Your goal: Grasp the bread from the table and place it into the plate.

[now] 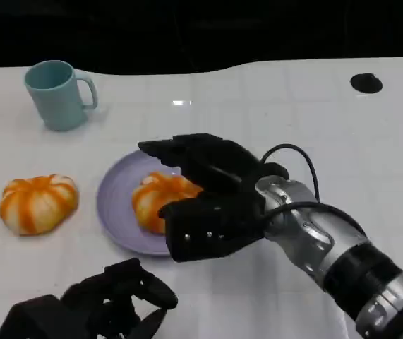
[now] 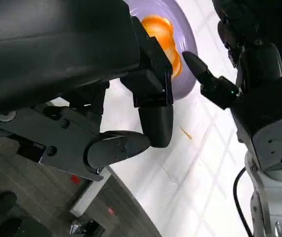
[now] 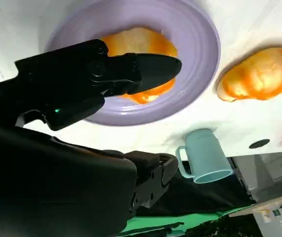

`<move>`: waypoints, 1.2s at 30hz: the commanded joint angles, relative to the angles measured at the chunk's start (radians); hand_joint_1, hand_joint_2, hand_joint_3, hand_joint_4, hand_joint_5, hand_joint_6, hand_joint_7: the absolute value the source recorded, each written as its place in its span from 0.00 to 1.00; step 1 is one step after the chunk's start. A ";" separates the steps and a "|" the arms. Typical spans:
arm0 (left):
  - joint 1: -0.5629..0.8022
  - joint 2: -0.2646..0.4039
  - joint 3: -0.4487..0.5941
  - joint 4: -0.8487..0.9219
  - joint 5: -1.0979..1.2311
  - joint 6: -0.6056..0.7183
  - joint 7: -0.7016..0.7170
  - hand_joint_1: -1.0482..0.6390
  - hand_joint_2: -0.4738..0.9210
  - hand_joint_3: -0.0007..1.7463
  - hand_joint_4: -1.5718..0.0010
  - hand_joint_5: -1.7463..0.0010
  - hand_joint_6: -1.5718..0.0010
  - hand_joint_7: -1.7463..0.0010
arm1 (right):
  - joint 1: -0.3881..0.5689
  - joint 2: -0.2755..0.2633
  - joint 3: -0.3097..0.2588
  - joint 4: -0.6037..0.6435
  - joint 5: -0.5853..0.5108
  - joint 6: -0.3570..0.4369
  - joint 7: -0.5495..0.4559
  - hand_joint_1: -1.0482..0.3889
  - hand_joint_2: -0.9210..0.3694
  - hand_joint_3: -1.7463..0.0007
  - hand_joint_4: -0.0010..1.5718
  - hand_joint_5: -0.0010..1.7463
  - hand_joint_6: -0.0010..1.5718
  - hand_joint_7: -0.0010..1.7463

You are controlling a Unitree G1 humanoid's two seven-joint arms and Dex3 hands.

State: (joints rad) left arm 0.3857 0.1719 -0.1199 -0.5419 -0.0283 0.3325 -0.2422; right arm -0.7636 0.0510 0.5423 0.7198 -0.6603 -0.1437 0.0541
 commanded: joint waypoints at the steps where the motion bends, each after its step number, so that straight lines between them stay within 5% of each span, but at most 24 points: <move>1: 0.004 0.007 0.007 0.000 -0.010 -0.006 0.001 0.47 0.93 0.37 0.59 0.00 0.60 0.26 | 0.043 -0.048 -0.010 -0.098 0.013 0.002 0.021 0.14 0.00 0.81 0.01 0.06 0.07 0.00; 11: -0.005 0.006 0.008 0.008 -0.006 -0.005 0.003 0.46 0.93 0.36 0.58 0.00 0.60 0.26 | 0.200 -0.171 -0.043 -0.339 0.055 -0.079 0.037 0.18 0.00 0.85 0.04 0.12 0.09 0.01; 17: -0.015 0.004 0.009 0.019 -0.011 -0.005 0.000 0.47 0.93 0.36 0.58 0.00 0.60 0.26 | 0.317 -0.242 -0.089 -0.493 0.118 -0.116 0.079 0.23 0.00 0.90 0.00 0.33 0.14 0.03; 24: -0.019 0.001 0.002 0.033 -0.004 -0.025 0.003 0.47 0.93 0.37 0.57 0.00 0.61 0.25 | 0.443 -0.300 -0.145 -0.628 0.165 -0.155 0.096 0.26 0.00 0.89 0.01 0.47 0.19 0.06; 29: -0.015 0.001 0.002 0.032 -0.001 -0.035 0.004 0.46 0.91 0.38 0.58 0.00 0.60 0.24 | 0.534 -0.331 -0.203 -0.676 0.209 -0.216 0.069 0.32 0.00 0.90 0.11 0.52 0.26 0.10; 33: -0.013 0.007 0.008 0.029 -0.006 -0.033 -0.003 0.46 0.91 0.39 0.57 0.00 0.60 0.24 | 0.601 -0.342 -0.251 -0.718 0.235 -0.255 0.050 0.38 0.00 0.93 0.21 0.58 0.34 0.16; 36: -0.013 0.007 0.006 0.024 -0.007 -0.018 -0.002 0.46 0.90 0.40 0.57 0.00 0.60 0.24 | 0.641 -0.353 -0.281 -0.746 0.249 -0.276 0.047 0.42 0.00 0.94 0.23 0.65 0.29 0.39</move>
State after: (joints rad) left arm 0.3667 0.1693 -0.1177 -0.5146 -0.0290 0.3095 -0.2431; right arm -0.1555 -0.2777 0.2979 0.0092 -0.4339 -0.3956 0.1118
